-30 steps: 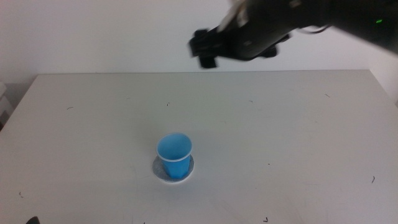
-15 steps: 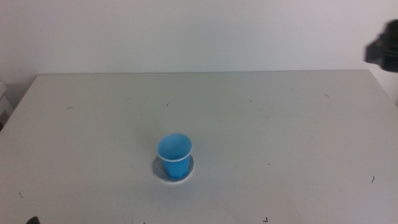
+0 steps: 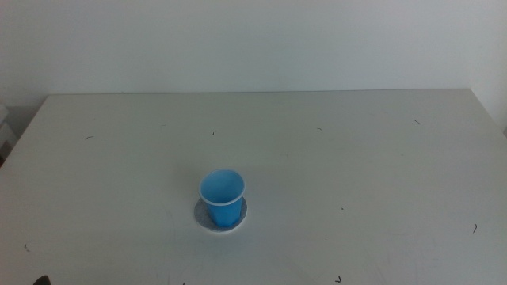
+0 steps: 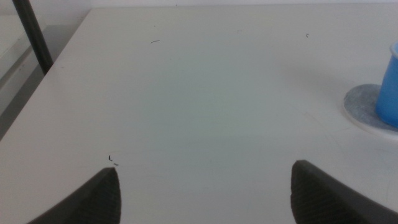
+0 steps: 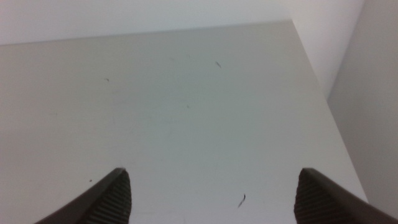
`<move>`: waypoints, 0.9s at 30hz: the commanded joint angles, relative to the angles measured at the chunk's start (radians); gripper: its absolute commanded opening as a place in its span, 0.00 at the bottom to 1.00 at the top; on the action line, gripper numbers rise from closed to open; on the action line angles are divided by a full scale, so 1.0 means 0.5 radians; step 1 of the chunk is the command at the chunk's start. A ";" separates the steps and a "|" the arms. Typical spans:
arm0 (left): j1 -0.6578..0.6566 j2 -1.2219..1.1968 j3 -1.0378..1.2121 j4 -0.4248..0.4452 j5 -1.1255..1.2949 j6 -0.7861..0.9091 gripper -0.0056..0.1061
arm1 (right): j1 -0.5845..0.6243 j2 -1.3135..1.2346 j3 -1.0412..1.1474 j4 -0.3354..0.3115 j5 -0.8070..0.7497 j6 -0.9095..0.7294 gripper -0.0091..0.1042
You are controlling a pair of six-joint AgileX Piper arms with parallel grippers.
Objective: Place an empty cup on a cup mat.
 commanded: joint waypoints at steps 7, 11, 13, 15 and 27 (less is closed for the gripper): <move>0.002 -0.024 -0.012 0.002 -0.133 -0.007 0.99 | -0.017 -0.493 0.550 -0.054 -0.776 -0.259 0.67; 0.002 -0.024 -0.012 0.002 -0.133 -0.007 0.99 | -0.017 -0.723 0.732 -0.051 -0.995 -0.277 0.70; 0.002 -0.024 -0.012 0.002 -0.133 -0.007 0.99 | -0.017 -0.797 0.785 -0.051 -1.039 -0.277 0.71; 0.002 -0.024 -0.012 0.002 -0.133 -0.007 0.99 | -0.017 -0.845 0.828 -0.051 -1.032 -0.277 0.71; 0.002 -0.024 -0.012 0.002 -0.133 -0.007 0.99 | -0.017 -1.073 1.268 -0.074 -1.146 -0.277 0.71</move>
